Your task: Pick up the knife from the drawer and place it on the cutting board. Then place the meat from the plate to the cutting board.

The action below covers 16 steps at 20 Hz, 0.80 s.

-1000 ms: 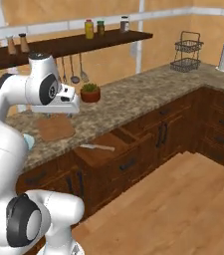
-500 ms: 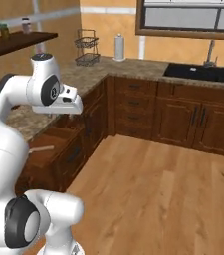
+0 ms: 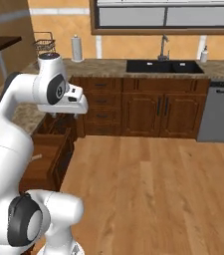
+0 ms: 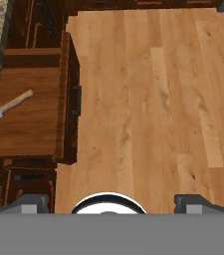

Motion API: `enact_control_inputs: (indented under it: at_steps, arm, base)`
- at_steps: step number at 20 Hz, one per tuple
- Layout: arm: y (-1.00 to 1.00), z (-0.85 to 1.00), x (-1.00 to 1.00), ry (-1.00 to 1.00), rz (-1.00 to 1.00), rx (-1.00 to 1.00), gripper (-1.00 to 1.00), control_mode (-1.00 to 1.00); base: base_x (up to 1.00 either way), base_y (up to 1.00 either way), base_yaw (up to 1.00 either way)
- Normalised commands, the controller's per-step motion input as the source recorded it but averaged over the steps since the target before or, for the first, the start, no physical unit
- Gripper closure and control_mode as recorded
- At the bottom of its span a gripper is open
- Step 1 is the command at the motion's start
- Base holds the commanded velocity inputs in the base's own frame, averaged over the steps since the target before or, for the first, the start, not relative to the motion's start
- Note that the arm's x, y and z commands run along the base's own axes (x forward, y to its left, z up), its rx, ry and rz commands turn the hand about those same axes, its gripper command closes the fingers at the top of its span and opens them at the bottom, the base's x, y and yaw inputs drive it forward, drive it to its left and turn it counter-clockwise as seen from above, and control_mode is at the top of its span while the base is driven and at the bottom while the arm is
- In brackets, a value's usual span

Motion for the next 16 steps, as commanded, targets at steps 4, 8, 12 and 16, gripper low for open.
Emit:
enact_control_inputs:
  at_steps: [4,8,12,16]
  arm:
    - [0.00,0.00,0.00,0.00,0.00,0.00,-1.00,1.00]
    - [0.00,0.00,0.00,0.00,0.00,0.00,-1.00,1.00]
    - [0.00,0.00,0.00,0.00,0.00,0.00,-1.00,1.00]
    - [0.00,0.00,0.00,0.00,0.00,0.00,-1.00,1.00]
  base:
    - [-0.02,0.44,-0.13]
    - [-0.11,0.21,0.03]
    - [-0.10,0.01,0.15]
    - [-0.07,-0.03,0.36]
